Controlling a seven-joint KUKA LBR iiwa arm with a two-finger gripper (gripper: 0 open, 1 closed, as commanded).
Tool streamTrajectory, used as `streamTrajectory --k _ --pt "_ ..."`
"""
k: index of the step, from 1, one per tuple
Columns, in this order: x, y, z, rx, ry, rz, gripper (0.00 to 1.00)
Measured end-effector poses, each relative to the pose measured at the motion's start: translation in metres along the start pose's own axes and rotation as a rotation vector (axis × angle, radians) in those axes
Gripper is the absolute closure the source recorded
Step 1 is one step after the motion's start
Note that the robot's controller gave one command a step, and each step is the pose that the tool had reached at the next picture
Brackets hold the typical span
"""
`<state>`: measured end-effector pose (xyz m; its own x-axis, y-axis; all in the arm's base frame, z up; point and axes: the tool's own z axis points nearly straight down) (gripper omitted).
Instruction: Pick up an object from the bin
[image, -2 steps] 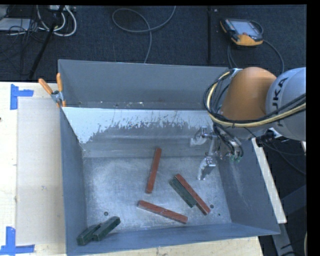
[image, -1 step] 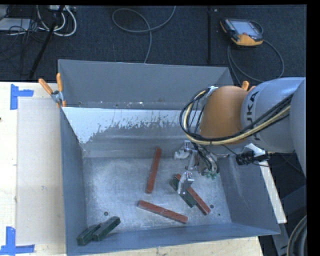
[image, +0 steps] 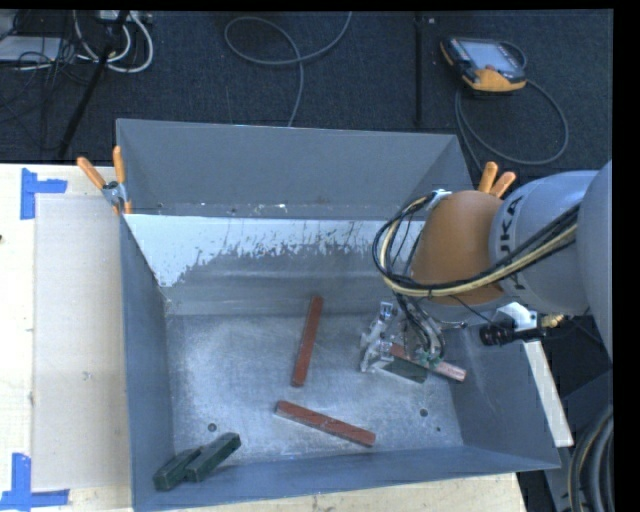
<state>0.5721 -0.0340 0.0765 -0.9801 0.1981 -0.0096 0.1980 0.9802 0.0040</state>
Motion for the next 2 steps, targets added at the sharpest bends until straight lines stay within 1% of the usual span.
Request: streamTrajectory --k 1,2 --pt "0.000 0.000 0.000 0.000 0.000 -0.001 1.00" --pt "-0.007 0.018 -0.186 0.002 0.002 -0.012 1.00"
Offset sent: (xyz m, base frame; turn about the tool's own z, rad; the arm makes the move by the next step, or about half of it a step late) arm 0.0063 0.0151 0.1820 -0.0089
